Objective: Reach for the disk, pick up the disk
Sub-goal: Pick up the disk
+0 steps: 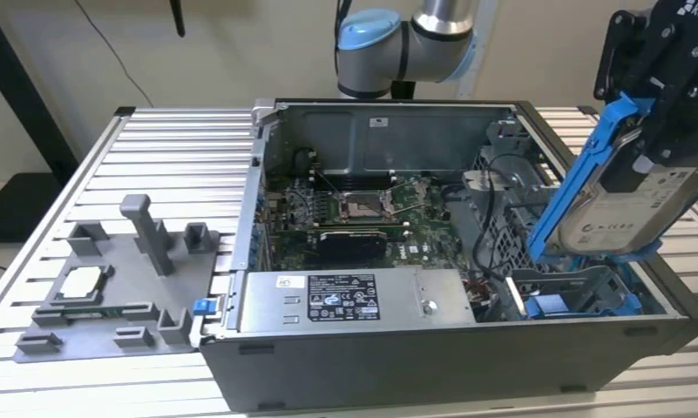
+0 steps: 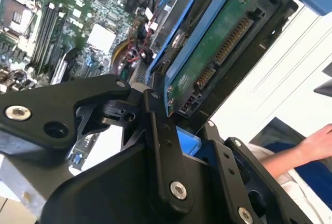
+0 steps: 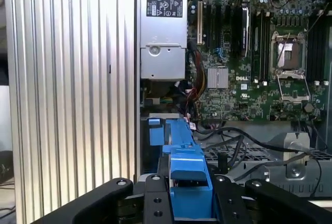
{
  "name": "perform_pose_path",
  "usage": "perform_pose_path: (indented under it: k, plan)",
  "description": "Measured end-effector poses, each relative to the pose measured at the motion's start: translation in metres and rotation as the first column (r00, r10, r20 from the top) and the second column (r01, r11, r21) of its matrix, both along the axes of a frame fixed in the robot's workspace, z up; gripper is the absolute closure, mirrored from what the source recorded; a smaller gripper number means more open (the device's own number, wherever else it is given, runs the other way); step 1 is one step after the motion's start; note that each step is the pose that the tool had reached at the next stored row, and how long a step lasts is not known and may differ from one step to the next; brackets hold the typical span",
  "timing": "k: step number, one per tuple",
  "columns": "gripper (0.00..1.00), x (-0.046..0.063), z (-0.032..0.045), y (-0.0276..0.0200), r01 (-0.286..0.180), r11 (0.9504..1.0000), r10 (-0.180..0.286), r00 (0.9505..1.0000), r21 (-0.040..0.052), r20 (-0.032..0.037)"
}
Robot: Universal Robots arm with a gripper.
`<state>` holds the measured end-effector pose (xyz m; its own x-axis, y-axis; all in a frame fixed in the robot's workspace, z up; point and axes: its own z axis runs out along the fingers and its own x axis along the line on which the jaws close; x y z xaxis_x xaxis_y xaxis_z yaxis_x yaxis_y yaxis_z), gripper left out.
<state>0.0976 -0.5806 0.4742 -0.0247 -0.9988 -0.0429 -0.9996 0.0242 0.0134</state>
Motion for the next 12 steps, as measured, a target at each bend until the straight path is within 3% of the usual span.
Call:
perform_pose_path:
  k: [5, 12]
  plan:
    - [1.0, 0.0026, -0.0039, 0.0, -0.028, 0.9996, 0.028, 0.9996, -0.0007, -0.0002]
    - [1.0, 0.0028, -0.004, 0.0, -0.029, 0.9996, 0.029, 0.9996, -0.0007, -0.0003]
